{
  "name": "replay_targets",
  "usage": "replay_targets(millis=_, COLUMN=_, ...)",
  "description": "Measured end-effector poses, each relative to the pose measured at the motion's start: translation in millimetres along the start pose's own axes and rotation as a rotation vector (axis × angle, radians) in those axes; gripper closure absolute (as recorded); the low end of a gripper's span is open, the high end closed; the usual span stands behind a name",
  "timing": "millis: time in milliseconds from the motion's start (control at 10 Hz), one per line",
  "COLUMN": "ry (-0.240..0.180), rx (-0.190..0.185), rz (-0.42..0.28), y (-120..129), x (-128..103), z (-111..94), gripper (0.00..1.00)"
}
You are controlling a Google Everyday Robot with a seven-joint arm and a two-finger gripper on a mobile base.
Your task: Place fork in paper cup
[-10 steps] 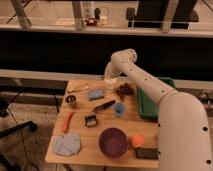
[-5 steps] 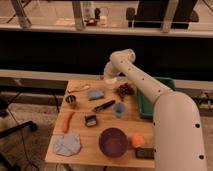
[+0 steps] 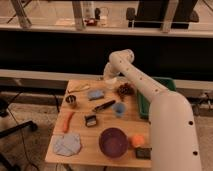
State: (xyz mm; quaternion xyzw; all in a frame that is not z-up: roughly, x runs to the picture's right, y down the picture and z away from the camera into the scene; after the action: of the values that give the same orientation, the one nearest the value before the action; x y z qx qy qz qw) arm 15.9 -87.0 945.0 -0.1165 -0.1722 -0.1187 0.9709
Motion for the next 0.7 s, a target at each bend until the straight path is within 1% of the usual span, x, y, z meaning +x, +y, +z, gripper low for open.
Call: replay_targets(millis=700, ry=0.011, rx=-0.012, rz=0.017, y=6.1, x=9.2, z=-0.9, gripper=1.00)
